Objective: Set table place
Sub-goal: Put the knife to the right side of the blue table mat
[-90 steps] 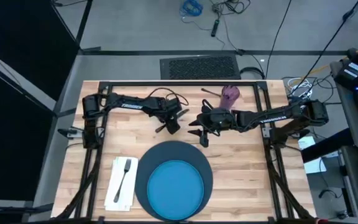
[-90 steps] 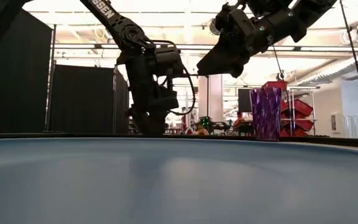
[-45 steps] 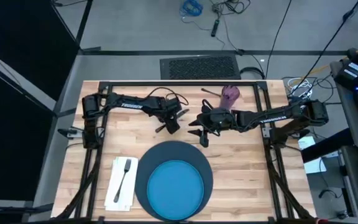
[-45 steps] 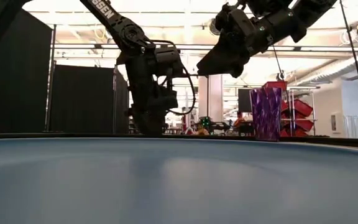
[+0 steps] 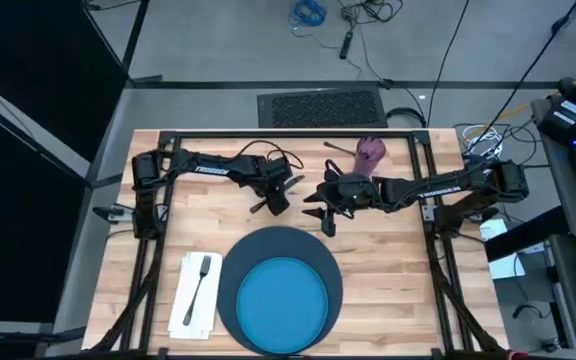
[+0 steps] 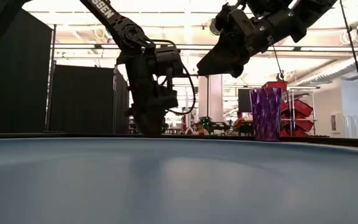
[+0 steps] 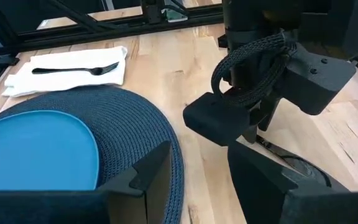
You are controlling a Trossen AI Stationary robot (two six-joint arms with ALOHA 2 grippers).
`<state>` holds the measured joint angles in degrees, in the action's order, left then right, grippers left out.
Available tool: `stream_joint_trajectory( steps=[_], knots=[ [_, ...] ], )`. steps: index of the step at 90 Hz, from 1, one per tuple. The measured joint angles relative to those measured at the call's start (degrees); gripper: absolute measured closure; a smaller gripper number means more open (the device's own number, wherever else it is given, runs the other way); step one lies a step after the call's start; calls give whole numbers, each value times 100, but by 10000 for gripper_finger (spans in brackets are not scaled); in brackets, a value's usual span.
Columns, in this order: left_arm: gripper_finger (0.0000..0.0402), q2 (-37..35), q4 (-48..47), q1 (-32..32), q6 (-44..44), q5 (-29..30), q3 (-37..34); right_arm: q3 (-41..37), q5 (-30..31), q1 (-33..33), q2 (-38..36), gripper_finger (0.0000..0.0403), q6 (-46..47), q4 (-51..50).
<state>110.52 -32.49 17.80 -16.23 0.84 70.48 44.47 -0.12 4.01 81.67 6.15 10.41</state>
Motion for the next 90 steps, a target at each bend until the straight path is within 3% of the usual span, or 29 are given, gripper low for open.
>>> stream_joint_trajectory(
  steps=[90],
  knots=[
    [281,74,26,-42,34,-30,13,0,0,0,0,257,0,3]
  ],
)
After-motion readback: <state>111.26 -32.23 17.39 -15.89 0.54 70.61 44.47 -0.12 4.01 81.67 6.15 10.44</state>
